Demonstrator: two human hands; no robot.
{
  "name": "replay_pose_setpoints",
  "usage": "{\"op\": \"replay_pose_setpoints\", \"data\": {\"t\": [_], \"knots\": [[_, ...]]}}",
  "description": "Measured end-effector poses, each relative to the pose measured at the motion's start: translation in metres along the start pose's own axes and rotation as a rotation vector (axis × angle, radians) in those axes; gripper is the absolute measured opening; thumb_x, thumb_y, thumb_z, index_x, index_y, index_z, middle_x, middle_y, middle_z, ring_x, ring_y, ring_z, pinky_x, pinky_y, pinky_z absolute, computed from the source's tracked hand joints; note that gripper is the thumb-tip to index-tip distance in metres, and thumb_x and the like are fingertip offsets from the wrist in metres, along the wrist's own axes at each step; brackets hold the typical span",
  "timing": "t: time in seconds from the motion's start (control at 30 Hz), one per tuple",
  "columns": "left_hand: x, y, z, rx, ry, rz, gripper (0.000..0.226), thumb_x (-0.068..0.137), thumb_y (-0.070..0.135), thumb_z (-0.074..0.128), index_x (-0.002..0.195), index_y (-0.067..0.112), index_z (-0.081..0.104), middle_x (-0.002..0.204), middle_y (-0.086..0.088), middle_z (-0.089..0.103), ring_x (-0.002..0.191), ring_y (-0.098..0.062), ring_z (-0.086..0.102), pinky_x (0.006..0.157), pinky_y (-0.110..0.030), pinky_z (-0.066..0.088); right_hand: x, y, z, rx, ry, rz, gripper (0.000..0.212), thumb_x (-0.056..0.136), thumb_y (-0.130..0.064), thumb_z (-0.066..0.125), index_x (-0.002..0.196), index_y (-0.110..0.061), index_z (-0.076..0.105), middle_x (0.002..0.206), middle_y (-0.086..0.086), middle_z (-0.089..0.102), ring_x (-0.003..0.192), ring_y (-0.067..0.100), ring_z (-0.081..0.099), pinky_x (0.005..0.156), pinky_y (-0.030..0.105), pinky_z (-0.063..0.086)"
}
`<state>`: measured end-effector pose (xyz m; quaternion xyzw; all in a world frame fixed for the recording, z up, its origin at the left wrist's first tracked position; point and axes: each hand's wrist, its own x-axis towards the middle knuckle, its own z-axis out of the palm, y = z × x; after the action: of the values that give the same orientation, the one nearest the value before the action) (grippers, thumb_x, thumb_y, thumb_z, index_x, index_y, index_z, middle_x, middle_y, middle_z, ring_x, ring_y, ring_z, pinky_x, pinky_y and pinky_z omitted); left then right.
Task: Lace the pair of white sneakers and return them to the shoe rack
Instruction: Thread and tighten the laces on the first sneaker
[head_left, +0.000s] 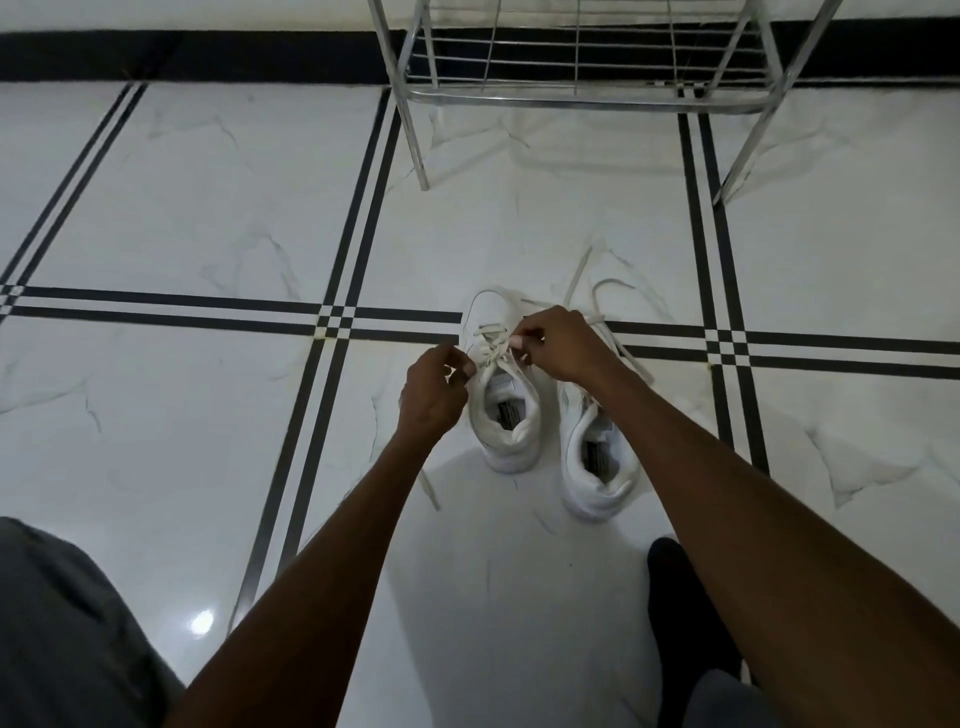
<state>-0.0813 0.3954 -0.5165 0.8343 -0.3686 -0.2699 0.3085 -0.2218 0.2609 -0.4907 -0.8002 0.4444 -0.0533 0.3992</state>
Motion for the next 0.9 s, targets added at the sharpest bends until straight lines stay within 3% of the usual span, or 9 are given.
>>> {"op": "replay_pose_setpoints", "data": {"t": [0.17, 0.23, 0.43, 0.53, 0.6, 0.67, 0.77, 0.83, 0.9], "knots": [[-0.001, 0.009, 0.0, 0.209, 0.056, 0.012, 0.025, 0.085, -0.002, 0.055, 0.092, 0.022, 0.061, 0.094, 0.006, 0.073, 0.093, -0.019, 0.064, 0.109, -0.052, 0.039, 0.003, 0.004, 0.003, -0.08, 0.036, 0.076, 0.011, 0.086, -0.024, 0.074, 0.09, -0.019, 0.083, 0.093, 0.006, 0.08, 0.088, 0.021, 0.074, 0.084, 0.038, 0.061], [-0.002, 0.007, -0.002, 0.351, 0.115, 0.065, 0.026, 0.083, 0.0, 0.06, 0.094, 0.023, 0.063, 0.095, 0.005, 0.072, 0.103, -0.022, 0.063, 0.116, -0.054, 0.03, 0.0, 0.009, 0.005, -0.192, 0.049, 0.104, 0.013, 0.086, -0.027, 0.076, 0.095, -0.02, 0.083, 0.098, 0.008, 0.079, 0.092, 0.026, 0.073, 0.081, 0.038, 0.061], [-0.008, -0.008, -0.003, 0.578, 0.177, 0.121, 0.026, 0.081, 0.004, 0.064, 0.101, 0.02, 0.064, 0.101, 0.002, 0.068, 0.109, -0.025, 0.061, 0.118, -0.053, 0.022, -0.009, 0.013, 0.018, -0.394, 0.127, 0.115, 0.021, 0.088, -0.028, 0.07, 0.105, -0.017, 0.077, 0.109, 0.012, 0.072, 0.097, 0.032, 0.071, 0.077, 0.036, 0.057], [-0.008, -0.003, -0.001, 0.412, 0.137, 0.025, 0.025, 0.084, 0.003, 0.063, 0.103, 0.018, 0.066, 0.104, -0.001, 0.07, 0.104, -0.025, 0.064, 0.114, -0.05, 0.033, -0.008, 0.007, 0.017, -0.368, 0.104, 0.124, 0.022, 0.089, -0.025, 0.07, 0.106, -0.013, 0.076, 0.109, 0.015, 0.072, 0.1, 0.034, 0.071, 0.081, 0.038, 0.058], [-0.007, 0.0, 0.0, 0.221, 0.095, -0.06, 0.022, 0.089, 0.002, 0.061, 0.106, 0.013, 0.069, 0.11, -0.006, 0.072, 0.101, -0.026, 0.066, 0.093, -0.04, 0.048, -0.006, 0.004, 0.017, -0.282, 0.074, 0.157, 0.02, 0.088, -0.018, 0.067, 0.103, -0.009, 0.076, 0.108, 0.017, 0.073, 0.1, 0.036, 0.071, 0.084, 0.04, 0.059], [-0.005, -0.002, 0.002, 0.088, 0.075, -0.093, 0.02, 0.093, 0.001, 0.057, 0.105, 0.007, 0.071, 0.11, -0.009, 0.073, 0.096, -0.025, 0.067, 0.076, -0.032, 0.046, -0.003, 0.005, 0.019, -0.141, 0.017, 0.219, 0.018, 0.086, -0.014, 0.064, 0.097, -0.006, 0.075, 0.105, 0.02, 0.073, 0.098, 0.039, 0.071, 0.086, 0.048, 0.06], [-0.004, -0.003, 0.004, -0.07, 0.048, -0.163, 0.019, 0.099, 0.012, 0.054, 0.108, 0.003, 0.067, 0.109, -0.009, 0.073, 0.097, -0.022, 0.065, 0.079, -0.032, 0.047, -0.009, -0.002, 0.015, -0.001, -0.014, 0.245, 0.01, 0.079, -0.02, 0.067, 0.084, -0.012, 0.072, 0.1, 0.016, 0.074, 0.092, 0.035, 0.072, 0.081, 0.047, 0.061], [-0.001, -0.003, 0.003, -0.182, 0.07, -0.252, 0.02, 0.1, 0.018, 0.052, 0.11, 0.003, 0.064, 0.108, -0.009, 0.069, 0.1, -0.025, 0.064, 0.082, -0.035, 0.05, -0.011, -0.004, 0.015, 0.066, -0.045, 0.259, 0.006, 0.081, -0.008, 0.071, 0.08, -0.013, 0.067, 0.099, 0.013, 0.075, 0.085, 0.029, 0.073, 0.076, 0.039, 0.062], [0.003, -0.004, -0.001, -0.226, 0.1, -0.297, 0.019, 0.1, 0.018, 0.054, 0.111, 0.004, 0.062, 0.108, -0.01, 0.068, 0.099, -0.023, 0.062, 0.077, -0.031, 0.048, -0.014, -0.003, 0.018, 0.154, -0.057, 0.268, 0.015, 0.081, 0.004, 0.067, 0.08, -0.01, 0.066, 0.098, 0.015, 0.076, 0.081, 0.031, 0.075, 0.074, 0.045, 0.064]]}}
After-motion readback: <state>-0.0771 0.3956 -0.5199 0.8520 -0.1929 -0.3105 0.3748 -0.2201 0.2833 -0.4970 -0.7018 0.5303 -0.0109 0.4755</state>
